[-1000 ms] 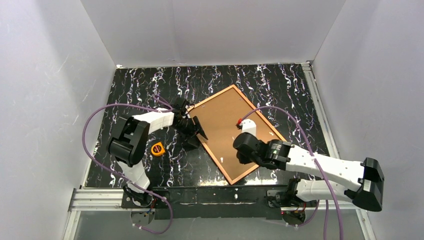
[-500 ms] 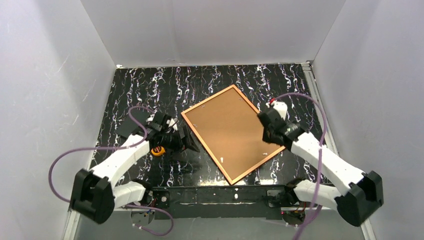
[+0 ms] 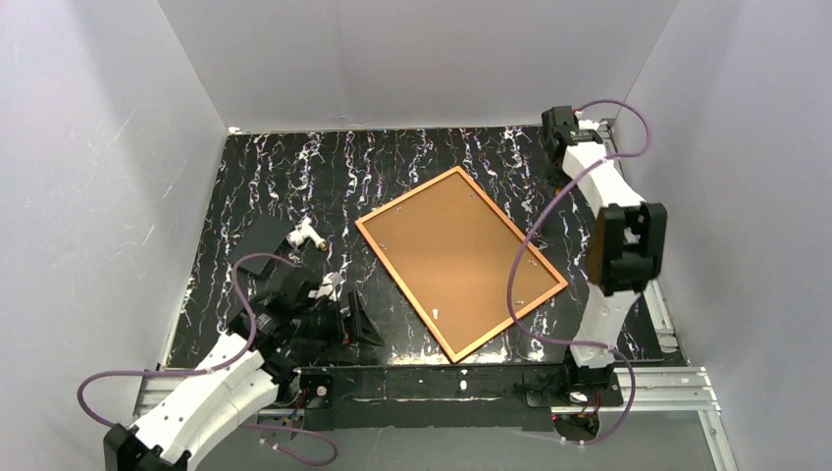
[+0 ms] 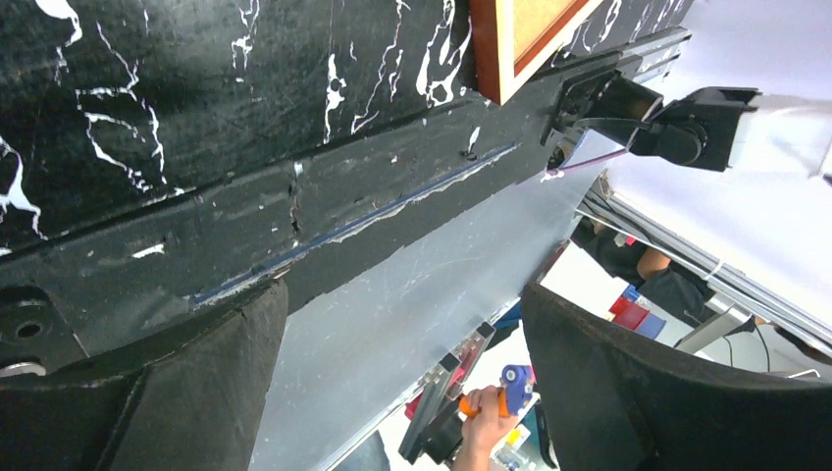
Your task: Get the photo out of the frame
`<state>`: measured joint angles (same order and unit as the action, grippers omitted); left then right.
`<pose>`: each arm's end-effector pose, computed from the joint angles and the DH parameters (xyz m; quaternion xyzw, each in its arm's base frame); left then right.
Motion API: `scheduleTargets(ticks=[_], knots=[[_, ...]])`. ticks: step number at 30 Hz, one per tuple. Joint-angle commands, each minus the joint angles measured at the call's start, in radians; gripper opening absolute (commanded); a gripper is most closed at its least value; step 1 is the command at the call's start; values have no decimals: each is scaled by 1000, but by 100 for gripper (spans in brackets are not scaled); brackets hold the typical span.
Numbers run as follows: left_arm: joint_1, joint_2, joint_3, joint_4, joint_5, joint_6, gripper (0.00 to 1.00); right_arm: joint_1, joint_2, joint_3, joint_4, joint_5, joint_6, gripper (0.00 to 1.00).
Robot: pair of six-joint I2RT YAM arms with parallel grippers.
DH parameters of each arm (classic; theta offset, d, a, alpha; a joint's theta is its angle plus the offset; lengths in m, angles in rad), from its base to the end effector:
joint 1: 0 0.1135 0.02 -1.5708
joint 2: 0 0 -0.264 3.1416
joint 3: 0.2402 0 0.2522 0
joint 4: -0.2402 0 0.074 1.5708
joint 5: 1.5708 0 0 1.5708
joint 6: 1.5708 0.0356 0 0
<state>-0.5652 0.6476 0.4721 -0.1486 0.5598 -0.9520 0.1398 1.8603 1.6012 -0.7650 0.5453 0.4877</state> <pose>0.1249 -0.1016 0.2559 0.0083 0.7968 -0.5487 0.2529 0.4005 0.0377 0.2725 0.2321 0.9007 -0.1664 0.3273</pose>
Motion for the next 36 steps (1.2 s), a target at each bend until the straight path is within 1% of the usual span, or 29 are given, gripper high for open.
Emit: scheduleTargets(ticks=[1, 4, 8, 12, 17, 21, 25, 30, 36], knots=[[-17, -81, 6, -162, -10, -29, 88, -65, 208, 227, -119, 91, -61, 1], [-18, -134, 46, -251, -12, -16, 88, -110, 323, 309, -105, 65, -105, 1], [-19, -191, 86, -359, -17, 15, 89, -129, 399, 366, -120, 25, -141, 1], [-19, -203, 114, -419, -20, 48, 90, -174, 387, 310, -78, -76, -154, 1], [-19, -200, 135, -422, -24, 50, 90, -228, 393, 276, -64, -261, -146, 1], [-19, -198, 158, -425, -27, 59, 90, -256, 425, 293, -108, -333, -146, 14], [-19, -197, 173, -427, -29, 53, 91, -257, 402, 251, -74, -348, -172, 25], [-19, -194, 191, -428, -32, 51, 91, -262, 416, 273, -92, -360, -178, 34], [-19, -200, 199, -436, -33, 46, 91, -268, 423, 290, -102, -373, -177, 37]])
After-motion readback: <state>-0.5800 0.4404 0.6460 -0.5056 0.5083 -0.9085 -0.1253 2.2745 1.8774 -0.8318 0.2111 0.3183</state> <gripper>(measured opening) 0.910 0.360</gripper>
